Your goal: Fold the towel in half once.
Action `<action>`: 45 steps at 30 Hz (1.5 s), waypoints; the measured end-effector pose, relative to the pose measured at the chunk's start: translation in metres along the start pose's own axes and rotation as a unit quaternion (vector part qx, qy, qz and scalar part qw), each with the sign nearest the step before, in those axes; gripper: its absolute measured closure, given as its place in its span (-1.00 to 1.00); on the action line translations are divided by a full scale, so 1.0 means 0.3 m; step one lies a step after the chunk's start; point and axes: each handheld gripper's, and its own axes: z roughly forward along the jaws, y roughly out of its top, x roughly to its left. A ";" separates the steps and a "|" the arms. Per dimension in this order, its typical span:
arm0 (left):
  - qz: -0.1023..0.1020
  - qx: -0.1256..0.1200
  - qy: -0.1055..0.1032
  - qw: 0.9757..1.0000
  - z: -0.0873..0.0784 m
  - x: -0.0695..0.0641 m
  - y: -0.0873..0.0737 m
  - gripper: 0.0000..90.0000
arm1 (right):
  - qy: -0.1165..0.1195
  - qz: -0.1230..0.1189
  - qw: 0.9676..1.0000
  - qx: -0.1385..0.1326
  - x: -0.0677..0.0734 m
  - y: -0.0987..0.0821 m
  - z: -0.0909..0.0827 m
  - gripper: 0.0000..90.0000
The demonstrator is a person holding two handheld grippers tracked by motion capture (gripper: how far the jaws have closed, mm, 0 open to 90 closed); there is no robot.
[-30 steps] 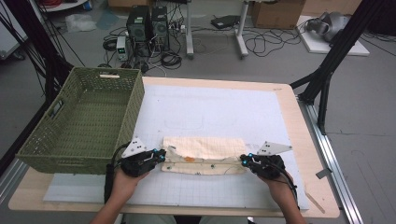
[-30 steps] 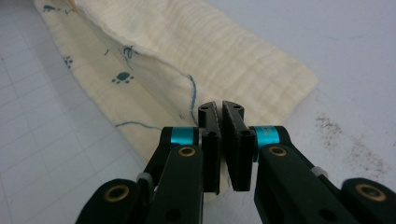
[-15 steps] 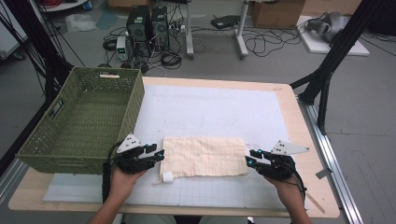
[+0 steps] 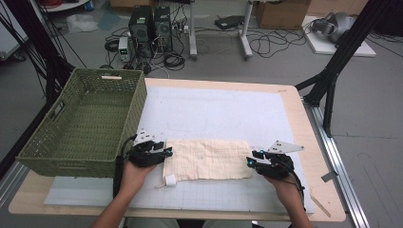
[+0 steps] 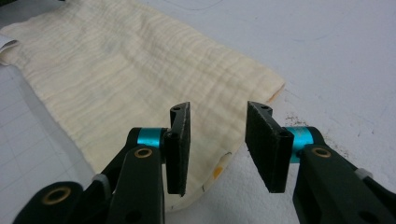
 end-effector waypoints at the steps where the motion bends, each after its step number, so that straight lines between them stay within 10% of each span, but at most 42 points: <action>1: -0.003 0.005 0.002 1.000 0.007 0.003 -0.001 0.23 | 0.001 0.000 1.000 0.000 0.001 0.000 0.000 0.34; 7: 0.019 -0.005 -0.002 1.000 0.012 0.007 -0.005 0.94 | 0.000 -0.003 1.000 0.003 0.006 0.000 0.007 0.33; 19: -0.004 -0.036 0.041 0.999 0.027 0.024 0.025 0.95 | -0.017 0.011 1.000 0.022 0.006 0.012 0.058 0.35; 30: -0.009 -0.013 0.041 0.999 0.039 0.026 0.026 0.93 | -0.033 -0.001 0.998 0.051 -0.011 0.027 0.112 0.95; 39: 0.003 -0.009 0.058 0.998 0.035 0.028 0.018 0.73 | -0.068 0.006 0.995 0.066 -0.015 0.029 0.107 0.71; 45: 0.003 -0.046 0.017 0.999 0.034 0.023 0.052 0.42 | -0.081 0.018 0.996 0.014 -0.033 0.064 0.076 0.44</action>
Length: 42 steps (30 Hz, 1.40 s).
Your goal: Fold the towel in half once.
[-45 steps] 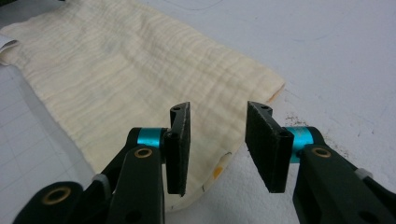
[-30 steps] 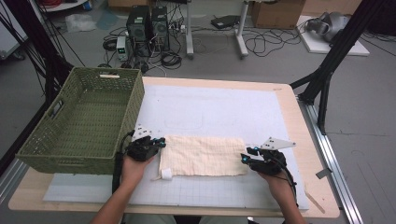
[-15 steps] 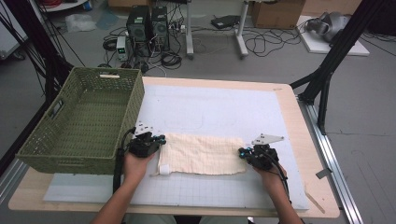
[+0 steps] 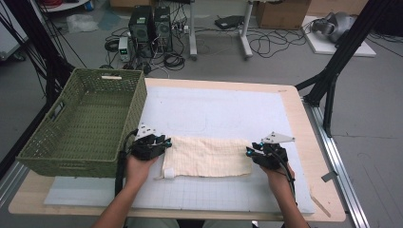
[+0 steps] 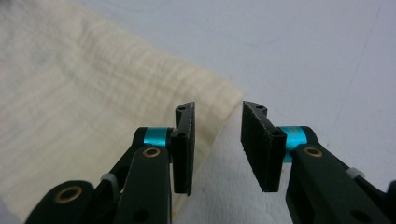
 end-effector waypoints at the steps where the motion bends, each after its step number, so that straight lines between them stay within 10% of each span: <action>1: -0.002 -0.005 -0.005 1.000 0.006 0.001 0.010 0.41 | 0.003 0.001 1.000 -0.004 -0.003 0.008 0.004 0.47; 8: 0.030 0.039 -0.004 0.999 0.081 0.004 0.045 0.86 | 0.055 -0.023 0.998 0.007 0.014 0.056 0.124 0.71; 18: 0.073 0.080 0.049 0.993 0.114 -0.007 0.024 0.87 | 0.001 -0.004 0.999 0.039 -0.045 0.035 0.153 0.71; 25: 0.035 0.023 0.054 0.998 0.091 0.031 0.041 0.37 | 0.014 0.024 1.000 -0.002 -0.073 0.052 0.122 0.43; 29: -0.018 0.046 0.034 0.998 0.124 0.063 0.023 -0.01 | 0.011 0.021 0.999 0.030 -0.075 0.049 0.168 0.30; 36: 0.046 0.077 0.007 0.996 0.142 0.028 0.029 0.87 | 0.067 0.052 0.996 0.034 -0.092 0.036 0.182 0.86; 42: 0.003 0.035 0.036 0.999 0.131 0.060 0.062 0.91 | 0.045 0.028 0.998 0.022 -0.082 0.067 0.178 0.89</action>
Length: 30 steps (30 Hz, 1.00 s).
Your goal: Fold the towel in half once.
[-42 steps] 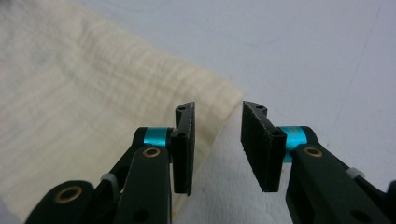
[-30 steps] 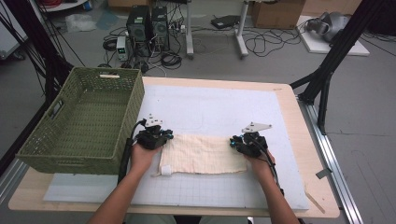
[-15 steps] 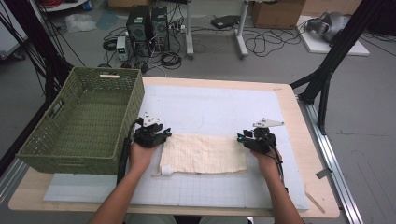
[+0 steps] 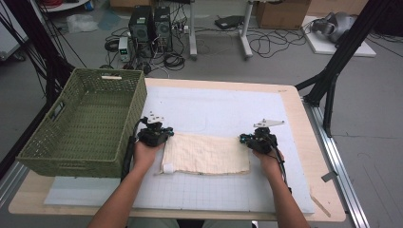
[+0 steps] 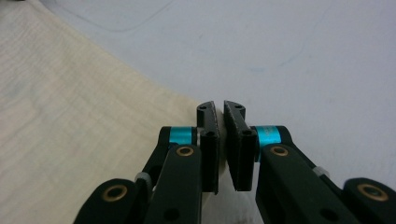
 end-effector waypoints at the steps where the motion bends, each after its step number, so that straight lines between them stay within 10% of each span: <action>1: -0.006 -0.006 0.005 1.000 0.001 0.010 -0.001 0.91 | -0.005 -0.005 1.000 -0.005 0.003 0.012 0.002 0.89; 8: -0.025 -0.038 0.020 0.999 0.018 0.044 -0.003 0.91 | -0.038 -0.022 0.999 -0.021 0.001 0.072 0.054 0.89; 20: -0.022 -0.016 0.018 0.999 0.062 0.058 0.020 0.89 | -0.062 -0.015 0.998 -0.007 -0.009 0.068 0.092 0.89; 24: -0.051 -0.013 0.024 0.998 0.045 0.074 0.022 0.20 | -0.078 -0.017 0.997 -0.014 -0.007 0.071 0.076 0.49; 30: -0.030 -0.036 -0.024 0.999 0.000 0.043 0.040 -0.13 | -0.082 -0.008 0.996 -0.043 -0.017 0.072 0.005 0.01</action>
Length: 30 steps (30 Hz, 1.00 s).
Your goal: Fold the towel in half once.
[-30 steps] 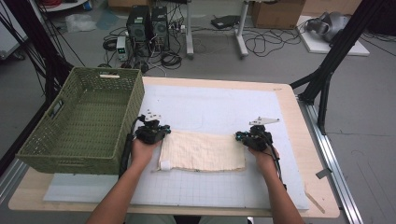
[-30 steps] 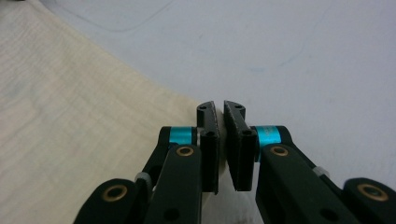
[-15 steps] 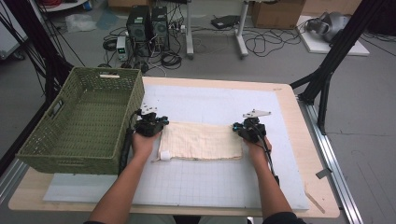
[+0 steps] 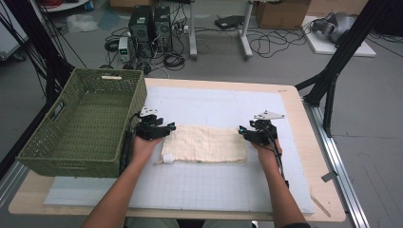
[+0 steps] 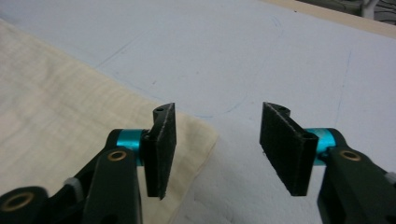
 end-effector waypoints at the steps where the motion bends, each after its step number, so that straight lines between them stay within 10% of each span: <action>1: 0.007 -0.006 -0.009 1.000 -0.007 -0.011 0.003 -0.13 | 0.008 0.004 1.000 -0.002 -0.003 -0.001 -0.011 -0.04; 7: 0.011 -0.055 -0.063 0.996 -0.061 -0.042 0.018 -0.36 | 0.041 -0.004 0.999 -0.007 -0.004 -0.036 -0.089 -0.29; 13: 0.005 -0.054 -0.112 0.992 -0.096 -0.080 0.001 -0.58 | 0.059 0.005 0.998 -0.025 -0.003 -0.085 -0.173 -0.43; 30: 0.025 -0.042 -0.101 0.994 -0.170 -0.115 -0.005 -0.52 | 0.059 -0.038 0.997 -0.039 0.042 -0.068 -0.186 -0.55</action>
